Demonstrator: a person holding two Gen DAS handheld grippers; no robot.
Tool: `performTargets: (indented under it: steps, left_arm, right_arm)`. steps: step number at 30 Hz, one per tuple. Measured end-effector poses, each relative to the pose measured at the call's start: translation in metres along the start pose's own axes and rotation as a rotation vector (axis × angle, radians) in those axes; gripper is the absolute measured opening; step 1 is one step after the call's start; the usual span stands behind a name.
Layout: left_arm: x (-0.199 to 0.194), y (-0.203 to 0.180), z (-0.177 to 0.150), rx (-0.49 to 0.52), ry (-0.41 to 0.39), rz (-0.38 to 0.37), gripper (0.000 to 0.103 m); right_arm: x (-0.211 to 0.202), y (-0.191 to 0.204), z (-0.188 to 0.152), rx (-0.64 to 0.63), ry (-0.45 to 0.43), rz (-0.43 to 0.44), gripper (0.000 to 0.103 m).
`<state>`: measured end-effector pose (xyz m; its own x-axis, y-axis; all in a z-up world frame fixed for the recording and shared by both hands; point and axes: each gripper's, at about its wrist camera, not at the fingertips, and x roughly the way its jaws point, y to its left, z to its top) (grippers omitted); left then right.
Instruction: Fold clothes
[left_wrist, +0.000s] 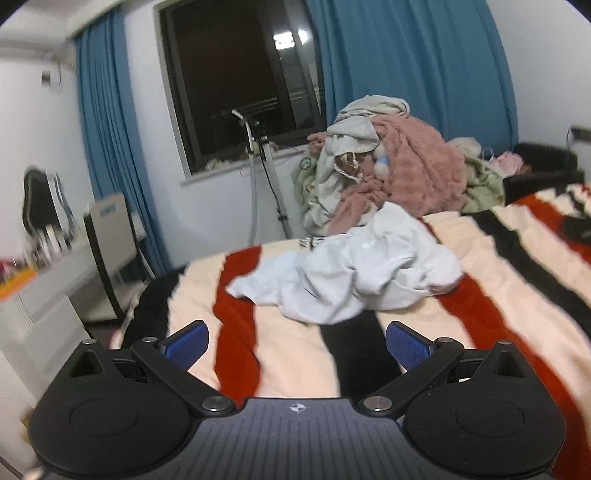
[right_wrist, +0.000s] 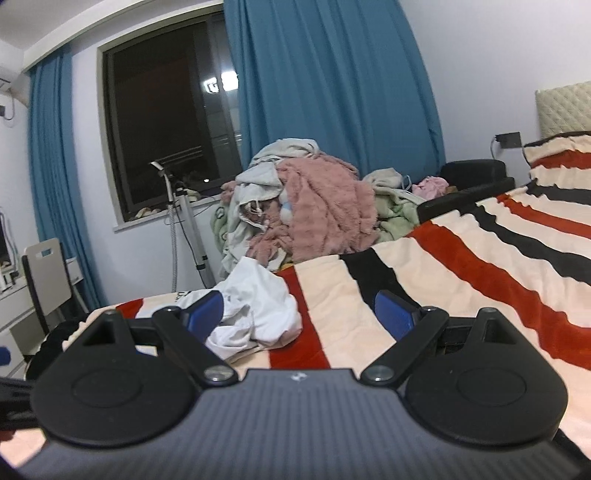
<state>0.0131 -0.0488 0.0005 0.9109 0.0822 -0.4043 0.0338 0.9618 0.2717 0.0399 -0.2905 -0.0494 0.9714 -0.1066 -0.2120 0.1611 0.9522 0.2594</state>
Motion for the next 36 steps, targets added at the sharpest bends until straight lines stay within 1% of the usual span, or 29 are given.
performTargets:
  steps: [2, 4, 5, 8, 10, 11, 12, 13, 15, 17, 18, 20, 21, 22, 24, 27, 29, 32, 35, 36]
  left_arm:
    - [0.023, -0.001, -0.002, 0.006, 0.029, -0.022, 0.102]
    - [0.053, -0.003, -0.005, 0.017, 0.085, -0.057, 0.095]
    - [0.068, -0.004, -0.007, 0.025, 0.104, -0.068, 0.093]
    - [0.108, -0.004, -0.01, -0.004, 0.116, -0.106, 0.093]
    - [0.133, -0.005, -0.007, -0.04, 0.112, -0.14, 0.09]
    - [0.146, -0.006, -0.005, -0.049, 0.101, -0.161, 0.089]
    - [0.158, -0.009, -0.003, -0.053, 0.086, -0.186, 0.084]
    - [0.169, -0.013, -0.001, -0.049, 0.072, -0.217, 0.081]
    - [0.19, -0.027, 0.001, 0.001, 0.035, -0.251, 0.079]
    - [0.211, -0.042, 0.002, 0.059, -0.004, -0.275, 0.074]
    - [0.22, -0.047, 0.004, 0.067, -0.022, -0.278, 0.069]
    - [0.236, -0.046, 0.008, 0.016, -0.054, -0.265, 0.061]
    - [0.243, -0.041, 0.011, -0.023, -0.069, -0.254, 0.05]
    - [0.249, -0.036, 0.014, -0.067, -0.084, -0.241, 0.037]
    - [0.254, -0.024, 0.022, -0.12, -0.128, -0.242, 0.017]
    - [0.238, -0.001, 0.032, -0.179, -0.19, -0.266, 0.007]
    - [0.215, 0.014, 0.036, -0.198, -0.233, -0.286, 0.006]
    - [0.177, 0.033, 0.038, -0.222, -0.267, -0.309, 0.005]
    - [0.147, 0.046, 0.037, -0.274, -0.249, -0.345, 0.005]
    - [0.135, 0.051, 0.034, -0.277, -0.249, -0.346, 0.005]
  right_arm:
    - [0.0, -0.007, 0.0, 0.02, 0.024, -0.005, 0.09]
    - [0.006, -0.013, -0.003, 0.059, 0.076, -0.016, 0.09]
    - [0.011, -0.016, -0.005, 0.083, 0.109, -0.022, 0.09]
    - [0.029, -0.026, -0.016, 0.173, 0.199, -0.023, 0.09]
    - [0.041, -0.029, -0.024, 0.218, 0.241, -0.019, 0.09]
    - [0.046, -0.028, -0.027, 0.219, 0.247, -0.022, 0.09]
    - [0.051, -0.026, -0.03, 0.218, 0.253, -0.025, 0.09]
    - [0.056, -0.024, -0.032, 0.207, 0.253, -0.026, 0.09]
    - [0.069, -0.017, -0.036, 0.181, 0.245, -0.022, 0.09]
    - [0.08, -0.015, -0.043, 0.156, 0.233, -0.003, 0.09]
    - [0.085, -0.015, -0.047, 0.145, 0.227, 0.005, 0.09]
    - [0.098, -0.013, -0.056, 0.121, 0.24, 0.011, 0.09]
    - [0.105, -0.012, -0.061, 0.112, 0.245, 0.015, 0.09]
    - [0.112, -0.011, -0.063, 0.106, 0.237, 0.014, 0.09]
    - [0.123, -0.007, -0.067, 0.09, 0.21, 0.014, 0.09]
    - [0.135, 0.001, -0.072, 0.067, 0.168, 0.024, 0.09]
    - [0.141, 0.008, -0.072, 0.058, 0.15, 0.03, 0.09]
    - [0.138, 0.019, -0.069, 0.024, 0.117, 0.052, 0.09]
    - [0.123, 0.029, -0.068, -0.027, 0.073, 0.082, 0.09]
    - [0.117, 0.032, -0.068, -0.043, 0.059, 0.093, 0.09]
